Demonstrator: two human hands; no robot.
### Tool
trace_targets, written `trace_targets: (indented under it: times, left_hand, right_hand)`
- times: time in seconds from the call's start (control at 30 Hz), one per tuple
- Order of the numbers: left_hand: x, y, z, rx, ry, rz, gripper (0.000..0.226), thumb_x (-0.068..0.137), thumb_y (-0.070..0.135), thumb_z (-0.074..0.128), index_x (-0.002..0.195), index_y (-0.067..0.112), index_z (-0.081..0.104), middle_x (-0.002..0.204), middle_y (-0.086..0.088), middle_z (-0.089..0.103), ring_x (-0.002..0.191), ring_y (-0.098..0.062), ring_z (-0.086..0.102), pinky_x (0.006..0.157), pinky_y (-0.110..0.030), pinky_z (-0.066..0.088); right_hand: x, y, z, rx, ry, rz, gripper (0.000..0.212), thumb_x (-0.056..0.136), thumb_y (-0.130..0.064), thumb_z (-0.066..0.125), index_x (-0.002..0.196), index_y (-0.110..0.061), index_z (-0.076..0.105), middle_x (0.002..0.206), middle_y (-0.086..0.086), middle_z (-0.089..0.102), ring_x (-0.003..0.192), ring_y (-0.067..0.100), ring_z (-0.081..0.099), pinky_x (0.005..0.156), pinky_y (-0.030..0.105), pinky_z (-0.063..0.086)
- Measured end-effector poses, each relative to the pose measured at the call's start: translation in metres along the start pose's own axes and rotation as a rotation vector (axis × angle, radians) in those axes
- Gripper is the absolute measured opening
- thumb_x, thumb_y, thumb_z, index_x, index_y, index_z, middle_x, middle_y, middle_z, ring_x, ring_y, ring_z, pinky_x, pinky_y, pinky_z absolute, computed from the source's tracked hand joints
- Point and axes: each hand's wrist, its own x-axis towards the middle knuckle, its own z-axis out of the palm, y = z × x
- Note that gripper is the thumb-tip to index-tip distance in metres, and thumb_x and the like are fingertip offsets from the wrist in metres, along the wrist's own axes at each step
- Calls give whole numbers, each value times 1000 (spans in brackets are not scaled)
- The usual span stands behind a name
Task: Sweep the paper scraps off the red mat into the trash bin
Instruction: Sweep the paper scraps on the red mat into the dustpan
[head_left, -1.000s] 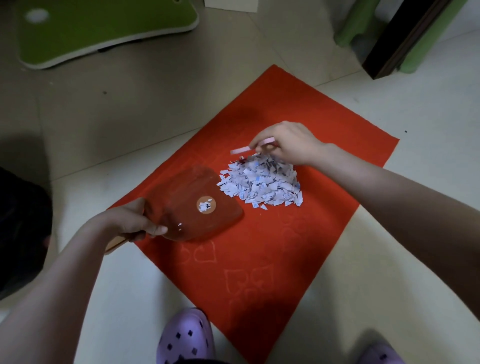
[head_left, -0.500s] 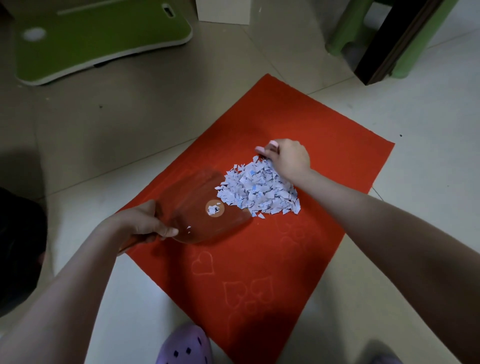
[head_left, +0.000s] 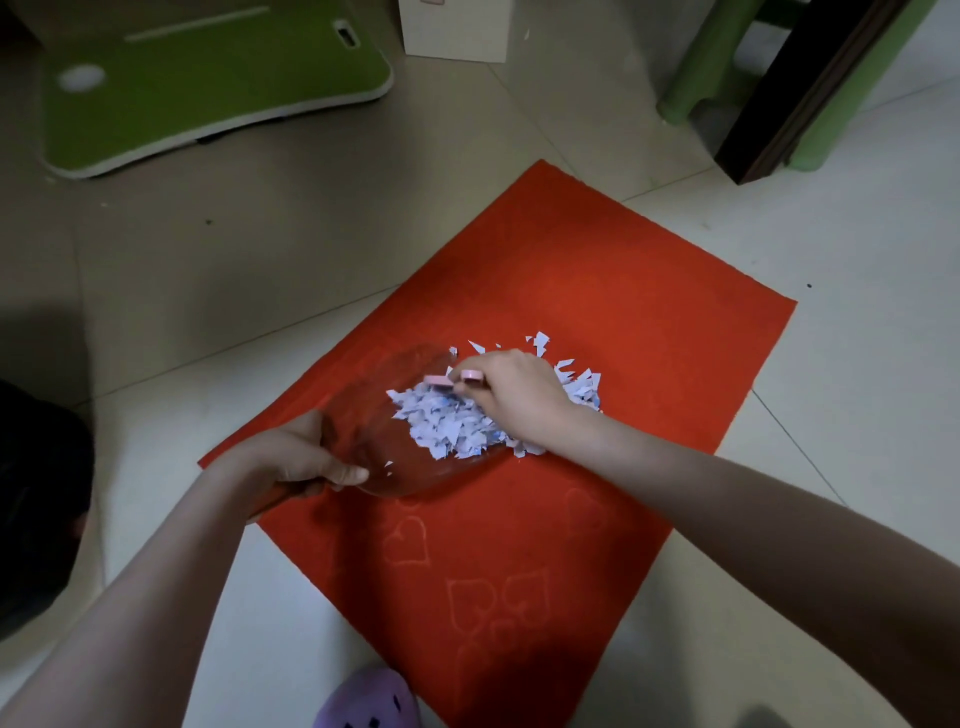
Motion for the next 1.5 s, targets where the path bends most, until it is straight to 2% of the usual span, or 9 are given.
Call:
trace_targets:
  times: [0.2,0.33,0.43,0.57,0.77,0.93,1.13,1.4,1.5]
  left_hand:
    - [-2,1,-1,-1,13,14,41,72,1,80,90,10,45,44,1,58,35,-10,47,38,-22,40]
    - [-3,-1,-2,-13,36,10,44,70,1,81,91,12,44,50,-3,59,34,-9,49,38,-23,41]
    - [-3,1,-1,-12,43,20,43,71,0,80,89,13,44,49,-3,57,34,-9,48,37,-21,39]
    - [1,0,-1,-17,51,14,47,69,1,83,93,14,45,68,-12,58,41,-14,47,43,-25,40]
    - [5,-5,-2,-4,62,-14,61,66,5,85,111,8,43,76,-13,61,48,-17,52,48,-28,43]
    - [2,-4,0,25,73,-20,65,67,8,86,114,9,41,80,-10,61,54,-17,55,51,-28,45]
    - [2,-7,1,14,82,-19,69,64,9,87,116,8,42,83,-9,61,57,-17,54,53,-28,44]
    - [1,-7,5,-31,71,-18,64,66,3,85,112,7,42,76,-12,60,48,-15,52,45,-26,44]
    - [-4,-9,5,-14,84,-4,84,45,22,93,112,7,44,84,-10,58,55,-14,54,48,-24,44]
  right_hand:
    - [3,6,-48,203,80,-15,18,92,-31,59,105,-29,70,90,-3,73,65,23,67,59,34,54]
    - [5,55,-65,76,167,146,17,92,-29,55,99,-26,71,84,1,72,70,22,67,67,37,56]
    - [-5,89,-64,-16,247,332,22,93,-35,51,93,-22,68,77,5,67,70,27,63,61,32,47]
    - [-25,101,-54,-109,279,479,29,96,-37,46,91,-13,61,70,8,55,68,33,58,58,30,36]
    - [-37,80,-25,-82,267,331,32,99,-35,43,70,-21,44,68,7,55,61,32,57,53,31,39]
    - [-35,53,-13,-8,277,241,31,99,-29,42,86,-9,63,77,11,63,67,30,58,60,33,45]
    - [-17,18,-7,89,307,159,30,98,-27,44,87,-8,64,77,10,64,66,27,59,63,40,50]
    - [-22,-16,13,128,152,-42,19,95,-24,51,94,-13,66,88,6,68,77,28,61,66,37,49]
    - [-26,-25,1,236,136,-44,18,93,-30,55,92,-19,69,78,-6,67,63,14,57,60,29,44]
